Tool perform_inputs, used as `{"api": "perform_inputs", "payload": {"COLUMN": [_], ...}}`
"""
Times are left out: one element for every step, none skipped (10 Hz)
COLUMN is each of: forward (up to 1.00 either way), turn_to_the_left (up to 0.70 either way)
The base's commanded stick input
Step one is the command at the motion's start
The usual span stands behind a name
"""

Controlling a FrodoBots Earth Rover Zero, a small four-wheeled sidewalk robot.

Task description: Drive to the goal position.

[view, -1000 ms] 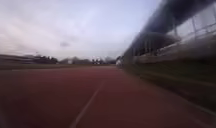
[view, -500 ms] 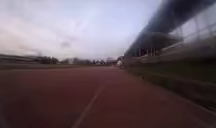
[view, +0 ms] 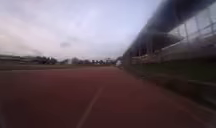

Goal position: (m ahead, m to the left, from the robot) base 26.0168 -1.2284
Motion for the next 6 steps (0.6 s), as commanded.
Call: {"api": "perform_inputs", "payload": {"forward": [0.7,0.7,0.7,0.7,0.7,0.7], "turn_to_the_left": [-0.35,-0.17,-0.01,-0.06,-0.21,-0.28]}}
